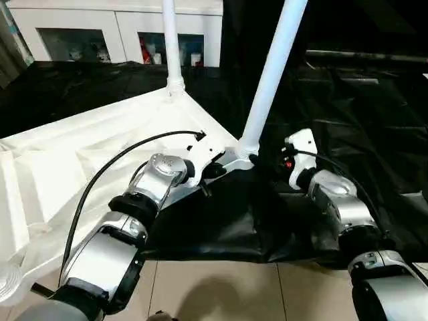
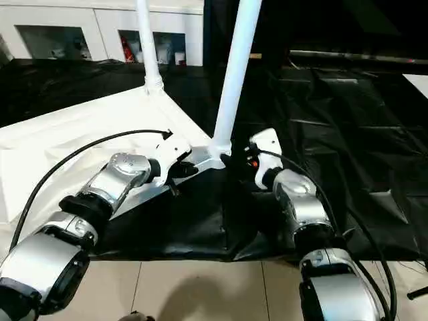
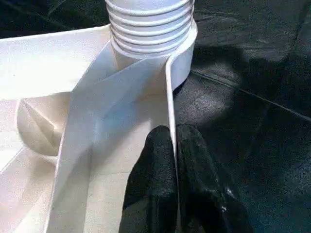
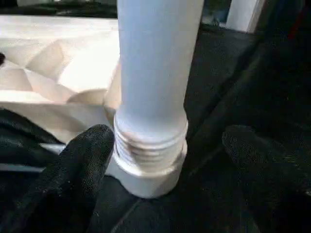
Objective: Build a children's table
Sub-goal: Rotate leg to tighten
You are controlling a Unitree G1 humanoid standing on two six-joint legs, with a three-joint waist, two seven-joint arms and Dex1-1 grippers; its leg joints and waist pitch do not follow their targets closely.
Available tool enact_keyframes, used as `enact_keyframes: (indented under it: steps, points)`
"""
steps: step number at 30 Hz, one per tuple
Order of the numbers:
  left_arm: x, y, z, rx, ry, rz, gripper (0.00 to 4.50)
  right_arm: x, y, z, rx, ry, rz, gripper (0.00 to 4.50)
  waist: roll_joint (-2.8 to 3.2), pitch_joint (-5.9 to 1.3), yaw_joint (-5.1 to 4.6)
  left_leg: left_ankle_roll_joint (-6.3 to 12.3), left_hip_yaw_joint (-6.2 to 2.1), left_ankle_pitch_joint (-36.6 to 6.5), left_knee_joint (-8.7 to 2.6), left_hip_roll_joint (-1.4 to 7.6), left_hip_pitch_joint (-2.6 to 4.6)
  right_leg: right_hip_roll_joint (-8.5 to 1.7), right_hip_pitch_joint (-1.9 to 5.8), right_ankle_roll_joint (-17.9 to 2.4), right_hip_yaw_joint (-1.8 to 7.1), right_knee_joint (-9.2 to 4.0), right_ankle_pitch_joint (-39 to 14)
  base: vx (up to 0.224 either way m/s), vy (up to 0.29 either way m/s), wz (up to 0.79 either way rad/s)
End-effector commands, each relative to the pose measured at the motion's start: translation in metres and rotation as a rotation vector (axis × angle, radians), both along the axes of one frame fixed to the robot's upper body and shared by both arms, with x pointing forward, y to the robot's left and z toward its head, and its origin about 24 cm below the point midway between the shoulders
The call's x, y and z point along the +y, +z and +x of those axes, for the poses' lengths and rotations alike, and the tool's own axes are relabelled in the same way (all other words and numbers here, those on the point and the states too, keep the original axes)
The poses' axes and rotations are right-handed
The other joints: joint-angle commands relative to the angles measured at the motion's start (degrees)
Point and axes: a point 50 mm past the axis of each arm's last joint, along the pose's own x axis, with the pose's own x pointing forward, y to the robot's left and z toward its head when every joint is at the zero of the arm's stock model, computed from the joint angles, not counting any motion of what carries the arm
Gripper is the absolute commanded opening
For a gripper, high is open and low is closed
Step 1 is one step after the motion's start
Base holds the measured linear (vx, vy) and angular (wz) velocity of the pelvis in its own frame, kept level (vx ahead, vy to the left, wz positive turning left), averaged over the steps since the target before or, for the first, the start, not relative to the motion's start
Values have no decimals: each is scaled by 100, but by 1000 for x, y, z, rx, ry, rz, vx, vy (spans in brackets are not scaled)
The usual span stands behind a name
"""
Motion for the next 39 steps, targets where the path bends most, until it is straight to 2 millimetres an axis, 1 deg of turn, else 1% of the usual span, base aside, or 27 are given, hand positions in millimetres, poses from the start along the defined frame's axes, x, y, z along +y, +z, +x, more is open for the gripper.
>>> enact_keyframes:
  steps: [1,3,5,6,7,8,9,10,11,12,15,16,17,18,19,20,22,23,26,27,30,31,33,39]
  points:
    - [1,-6,-5,4,-39,20,0,-2,2,-3,-2,17,12,400,-37,-378,18,685,-17,-221,-258,133,91,-375,358,-1650,255,-339,1691,0,0,0]
    - [1,-5,-7,-4,-83,15,0,-2,3,-8,-2,60,4,400,-49,-376,30,724,-14,-201,-254,124,83,-374,364,-1630,253,-336,1750,0,0,0]
    - [0,-4,-9,-14,-125,12,0,-3,3,-11,2,88,-6,400,-46,-378,57,752,-20,-181,-253,136,88,-379,368,-1594,253,-334,1788,0,0,0]
    - [0,-2,-12,-20,-185,5,0,-4,3,-16,11,129,-20,400,-63,-382,69,774,-19,-99,-244,126,77,-362,382,-1568,250,-322,1915,0,0,0]
    - [0,-2,-13,-18,-196,4,0,-5,3,-17,14,137,-22,400,-58,-386,70,776,-16,-100,-240,132,82,-371,370,-1571,252,-316,1936,0,0,0]
    - [1,-2,-16,-22,-243,9,0,-7,2,-23,26,180,-40,400,-44,-378,75,760,-12,-168,-248,131,89,-367,357,-1567,248,-332,1832,0,0,0]
    - [2,-2,-19,-23,-280,10,0,-9,1,-27,32,210,-57,400,-45,-376,89,748,-15,-198,-247,138,92,-368,361,-1549,247,-336,1783,0,0,0]
    - [4,-3,-22,-13,-314,23,0,-12,1,-32,40,242,-78,400,-46,-374,98,723,-15,-254,-255,154,92,-373,363,-1532,251,-336,1705,0,0,0]
    - [5,-4,-24,-13,-333,32,0,-13,1,-34,43,256,-88,400,-26,-372,124,696,-20,-280,-254,162,101,-362,353,-1491,249,-343,1659,0,0,0]
    - [6,-4,-25,-13,-348,41,0,-15,1,-36,46,266,-96,400,-20,-361,126,648,-14,-380,-270,174,109,-368,331,-1494,254,-351,1542,0,0,0]
    - [10,-5,-29,-24,-398,56,0,-18,2,-41,43,295,-118,400,-10,-358,131,516,-18,-535,-285,173,112,-376,326,-1465,260,-366,1269,0,0,0]
    - [10,-5,-31,-19,-416,51,0,-18,3,-44,44,310,-125,400,-8,-352,138,444,-18,-613,-296,178,120,-372,318,-1453,263,-377,1132,0,0,0]
    - [11,-5,-32,-14,-425,48,0,-18,3,-45,44,319,-131,400,-8,-352,138,444,-18,-613,-296,178,120,-372,318,-1453,263,-377,1132,0,0,0]
    - [12,-4,-34,-7,-439,39,0,-19,4,-47,47,334,-143,400,-4,-350,160,393,-20,-633,-299,191,125,-384,315,-1441,271,-375,1090,0,0,0]
    - [12,-4,-35,-2,-450,34,0,-19,3,-49,50,350,-156,400,6,-346,161,387,-17,-641,-302,190,130,-378,302,-1441,272,-381,1083,0,0,0]
    - [13,-4,-37,3,-465,37,0,-19,4,-51,54,366,-170,400,-17,-348,160,370,-15,-651,-299,183,123,-379,314,-1435,275,-377,1108,0,0,0]
    - [14,-4,-39,6,-478,38,0,-18,3,-52,54,379,-186,400,-12,-350,163,365,-9,-628,-293,169,115,-377,309,-1419,275,-376,1102,0,0,0]
    - [14,-3,-40,10,-489,34,0,-18,3,-52,54,387,-198,400,-22,-352,160,347,-12,-627,-294,167,111,-375,310,-1413,271,-373,1079,0,0,0]
    - [14,-3,-41,12,-500,30,0,-16,2,-51,52,392,-212,400,-13,-357,163,342,-11,-590,-284,165,109,-377,307,-1418,275,-362,1110,0,0,0]
    - [14,-3,-42,13,-502,30,0,-16,1,-50,52,391,-218,400,-24,-357,161,351,-14,-547,-284,160,102,-372,313,-1412,271,-357,1148,0,0,0]
    - [14,-2,-43,14,-507,31,0,-14,1,-49,49,385,-223,400,-25,-359,159,378,-11,-500,-275,155,100,-372,312,-1404,273,-352,1206,0,0,0]
    - [14,-2,-43,15,-509,32,0,-13,1,-48,49,386,-222,400,-35,-360,162,385,-9,-501,-274,151,101,-371,313,-1399,272,-356,1193,0,0,0]
    - [14,-2,-44,17,-516,34,0,-11,1,-47,45,394,-227,400,-22,-368,158,386,-13,-474,-269,154,99,-372,314,-1404,270,-342,1213,0,0,0]
    - [14,-2,-44,19,-518,35,0,-6,0,-44,37,401,-220,400,-16,-376,158,409,-11,-431,-256,148,97,-363,312,-1446,265,-324,1320,0,0,0]
